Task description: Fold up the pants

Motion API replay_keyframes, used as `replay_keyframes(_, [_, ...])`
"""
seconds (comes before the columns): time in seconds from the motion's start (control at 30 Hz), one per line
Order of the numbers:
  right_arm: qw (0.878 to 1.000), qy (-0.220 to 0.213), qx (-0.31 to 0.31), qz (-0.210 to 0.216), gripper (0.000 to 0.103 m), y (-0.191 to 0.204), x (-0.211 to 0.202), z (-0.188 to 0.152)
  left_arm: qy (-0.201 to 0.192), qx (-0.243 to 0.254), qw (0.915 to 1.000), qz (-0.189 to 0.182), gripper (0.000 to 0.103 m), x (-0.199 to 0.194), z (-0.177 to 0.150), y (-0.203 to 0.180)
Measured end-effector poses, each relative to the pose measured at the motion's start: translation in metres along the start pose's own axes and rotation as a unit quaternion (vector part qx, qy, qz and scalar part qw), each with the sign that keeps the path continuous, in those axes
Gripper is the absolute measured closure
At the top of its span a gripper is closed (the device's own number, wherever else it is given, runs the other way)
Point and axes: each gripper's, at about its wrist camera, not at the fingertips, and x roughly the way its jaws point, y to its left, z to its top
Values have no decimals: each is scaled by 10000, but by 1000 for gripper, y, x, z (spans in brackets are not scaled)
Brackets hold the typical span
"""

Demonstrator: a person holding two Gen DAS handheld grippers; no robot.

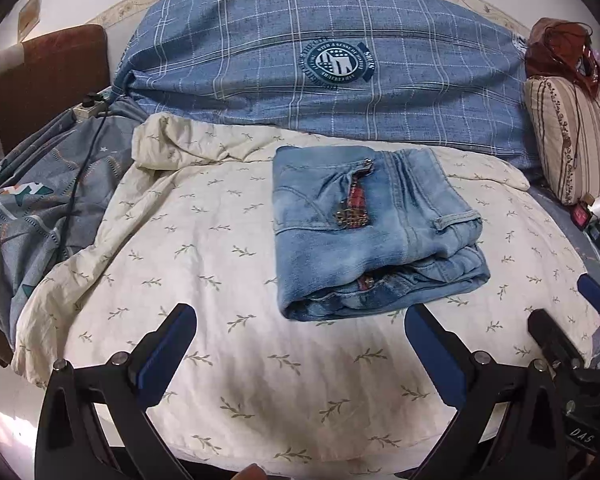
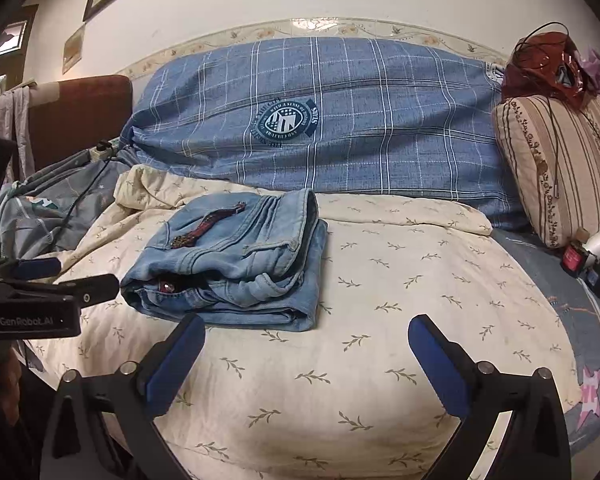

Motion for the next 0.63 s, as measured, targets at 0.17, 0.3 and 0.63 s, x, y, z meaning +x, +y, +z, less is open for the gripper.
replay_keyframes(0.17, [9999,3,-105,-21,0,3,1,-2,20,-22,10000,-69,0,2,2,-2])
replay_keyframes(0.3, [10000,19,-95,0,0,1,2,-2,47,-40,9999,-116,0,5,3,-3])
replay_keyframes(0.63, [9998,70,-169,-11,0,2,7,-2,58,-116,9995,-272,0,13,9,1])
